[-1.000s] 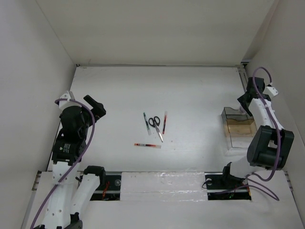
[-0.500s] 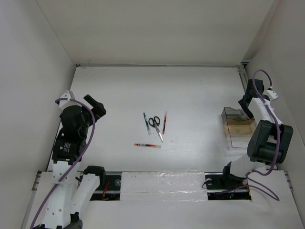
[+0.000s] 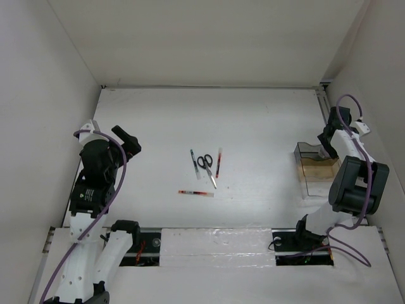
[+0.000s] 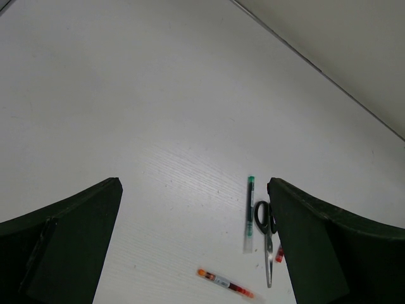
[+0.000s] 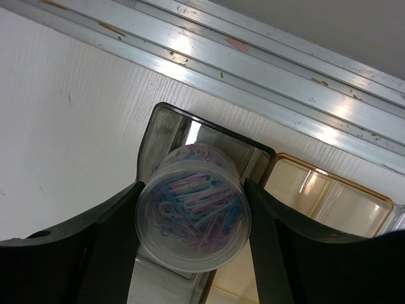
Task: Sort the stationery into containers
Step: Place the stationery into the container, then grab a piece of stationery with the right arm
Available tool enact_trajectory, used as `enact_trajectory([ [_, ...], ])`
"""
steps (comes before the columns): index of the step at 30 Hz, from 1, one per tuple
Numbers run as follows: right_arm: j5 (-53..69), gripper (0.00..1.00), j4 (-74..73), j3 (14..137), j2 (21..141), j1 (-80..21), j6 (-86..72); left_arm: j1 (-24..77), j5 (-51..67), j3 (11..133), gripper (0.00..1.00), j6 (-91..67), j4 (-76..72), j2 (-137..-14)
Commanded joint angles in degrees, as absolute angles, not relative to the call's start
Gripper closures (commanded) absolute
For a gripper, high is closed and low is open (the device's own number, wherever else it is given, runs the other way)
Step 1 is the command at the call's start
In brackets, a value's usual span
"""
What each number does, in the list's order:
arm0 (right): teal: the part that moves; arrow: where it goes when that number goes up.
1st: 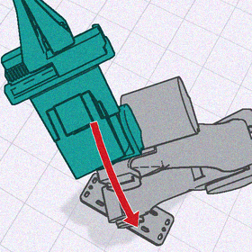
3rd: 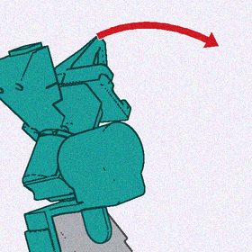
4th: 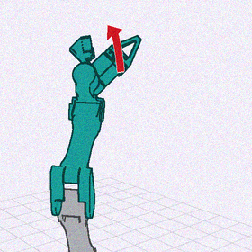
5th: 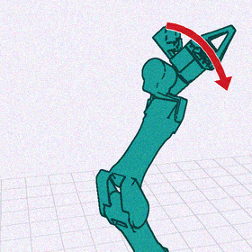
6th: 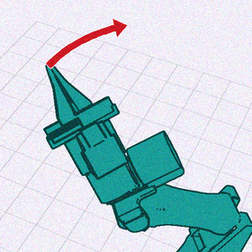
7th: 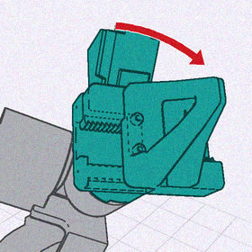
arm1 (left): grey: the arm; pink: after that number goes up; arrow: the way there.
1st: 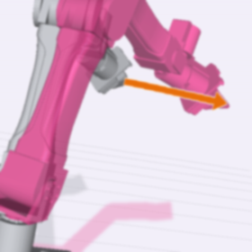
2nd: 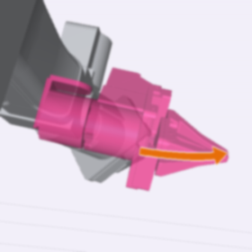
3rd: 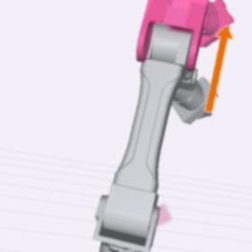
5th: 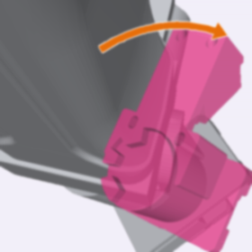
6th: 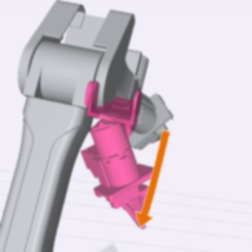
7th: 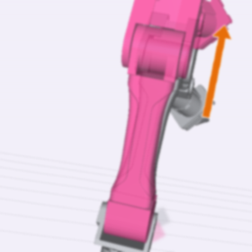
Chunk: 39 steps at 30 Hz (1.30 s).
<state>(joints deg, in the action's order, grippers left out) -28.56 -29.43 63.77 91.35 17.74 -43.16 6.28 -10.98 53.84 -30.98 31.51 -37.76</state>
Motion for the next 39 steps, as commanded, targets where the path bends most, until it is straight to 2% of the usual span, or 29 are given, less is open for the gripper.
enact_trajectory([
  [1, -29.9, 1.00, -27.2, 64.7, 91.1, 18.3, -43.8, 6.2, -10.9, 53.4, 0.00, -30.7, 29.4, -37.8],
  [5, -28.7, 0.92, -26.6, 63.6, 91.1, 18.3, -43.8, 6.2, -10.9, 53.4, 0.00, -30.1, 29.4, -37.3],
  [6, -28.7, 0.82, -26.1, 63.6, 91.1, 18.3, -43.8, 6.2, -10.9, 53.4, 0.00, -30.1, 29.4, -36.7],
  [8, -28.7, 0.70, -26.1, 63.6, 90.4, 18.3, -43.8, 6.2, -10.9, 53.4, 0.00, -30.1, 29.4, -36.7],
  [12, -28.1, 0.62, -26.1, 63.6, 89.9, 18.3, -43.2, 6.2, -10.9, 53.4, 0.00, -30.1, 29.4, -36.7],
  [14, -28.1, 0.53, -25.6, 63.1, 89.4, 18.3, -43.2, 6.2, -10.4, 53.4, 0.00, -30.1, 29.4, -36.2],
  [15, -27.3, 0.48, -25.6, 63.1, 89.4, 18.3, -43.2, 6.2, -10.4, 53.4, 0.00, -30.1, 29.4, -36.2],
  [16, -26.8, 0.35, -25.1, 63.1, 89.4, 18.3, -43.2, 6.2, -10.4, 53.4, 0.00, -30.1, 29.4, -36.2],
  [17, -26.8, 0.35, -25.0, 62.6, 88.8, 18.3, -43.2, 6.2, -10.4, 53.4, 0.00, -30.1, 29.4, -36.2],
  [18, -26.8, 0.23, -25.0, 62.6, 88.8, 18.3, -43.2, 6.2, -10.4, 53.4, 0.00, -30.1, 29.4, -36.2],
  [21, -26.8, 0.21, -25.0, 62.6, 88.8, 18.3, -43.2, 6.2, -10.4, 53.4, 0.00, -30.1, 28.8, -35.7],
  [22, -26.8, 0.00, -25.0, 62.6, 88.8, 18.3, -43.2, 6.2, -10.4, 53.4, 0.00, -30.1, 28.8, -35.7],
  [33, -23.6, 0.00, -22.7, 62.6, 83.5, 15.1, -40.6, 6.2, -9.8, 53.4, 0.00, -29.6, 28.8, -35.7],
  [39, -23.6, 0.00, -22.8, 62.6, 77.9, 5.9, -37.1, 6.2, -9.8, 53.4, 0.00, -29.6, 28.8, -35.7],
])
